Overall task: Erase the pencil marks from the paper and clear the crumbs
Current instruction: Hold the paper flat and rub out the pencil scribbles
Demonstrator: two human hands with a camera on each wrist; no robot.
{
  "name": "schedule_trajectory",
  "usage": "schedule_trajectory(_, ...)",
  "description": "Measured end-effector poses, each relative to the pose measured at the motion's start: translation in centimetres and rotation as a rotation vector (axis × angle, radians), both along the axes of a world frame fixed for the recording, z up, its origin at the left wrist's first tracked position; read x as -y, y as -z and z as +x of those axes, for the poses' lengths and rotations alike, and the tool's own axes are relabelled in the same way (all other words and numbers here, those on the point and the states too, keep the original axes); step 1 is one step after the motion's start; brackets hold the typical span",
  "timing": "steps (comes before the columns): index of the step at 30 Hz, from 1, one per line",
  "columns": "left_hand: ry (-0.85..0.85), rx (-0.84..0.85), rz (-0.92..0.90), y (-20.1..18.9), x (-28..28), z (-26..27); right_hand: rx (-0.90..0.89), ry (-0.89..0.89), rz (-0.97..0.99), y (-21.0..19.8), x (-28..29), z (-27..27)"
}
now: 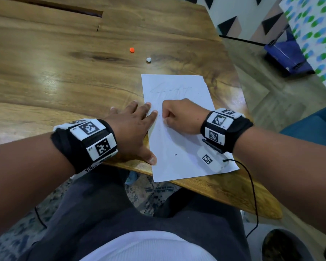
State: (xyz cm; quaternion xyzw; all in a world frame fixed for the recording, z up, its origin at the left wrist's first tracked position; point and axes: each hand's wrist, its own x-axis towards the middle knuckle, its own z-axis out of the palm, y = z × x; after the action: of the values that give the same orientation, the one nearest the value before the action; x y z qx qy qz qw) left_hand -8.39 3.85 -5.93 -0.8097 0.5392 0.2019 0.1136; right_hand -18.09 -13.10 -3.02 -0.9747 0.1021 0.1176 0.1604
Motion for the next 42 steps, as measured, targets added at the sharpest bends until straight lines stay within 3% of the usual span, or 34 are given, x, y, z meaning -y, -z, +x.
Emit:
schedule_trajectory(5, -0.004, -0.019, 0.015, -0.1, 0.1, 0.0, -0.112, -0.237, 0.022, -0.5, -1.2, -2.3)
schedule_trajectory(13, 0.002, -0.002, 0.036, -0.5, 0.2, -0.3, 0.003, 0.072, 0.008, 0.1, 1.7, 0.0)
schedule_trajectory(21, 0.008, -0.006, 0.040, -0.5, 0.5, -0.1, -0.102, -0.234, 0.035, 0.1, -0.9, -2.7)
schedule_trajectory(26, 0.019, 0.008, 0.032, -0.5, 0.4, -0.1, -0.003, 0.031, 0.021, 0.4, 1.7, -0.7)
schedule_trajectory(30, 0.025, 0.014, 0.022, -0.4, 0.4, -0.1, 0.015, 0.083, 0.006, 0.8, 2.0, -0.3)
schedule_trajectory(38, 0.010, -0.024, 0.050, -0.6, 0.3, -0.2, -0.161, -0.294, 0.067, 0.1, -3.1, -4.9)
schedule_trajectory(42, 0.011, -0.023, 0.066, -0.7, 0.4, -0.4, -0.103, -0.196, 0.034, 0.2, -2.2, -4.0)
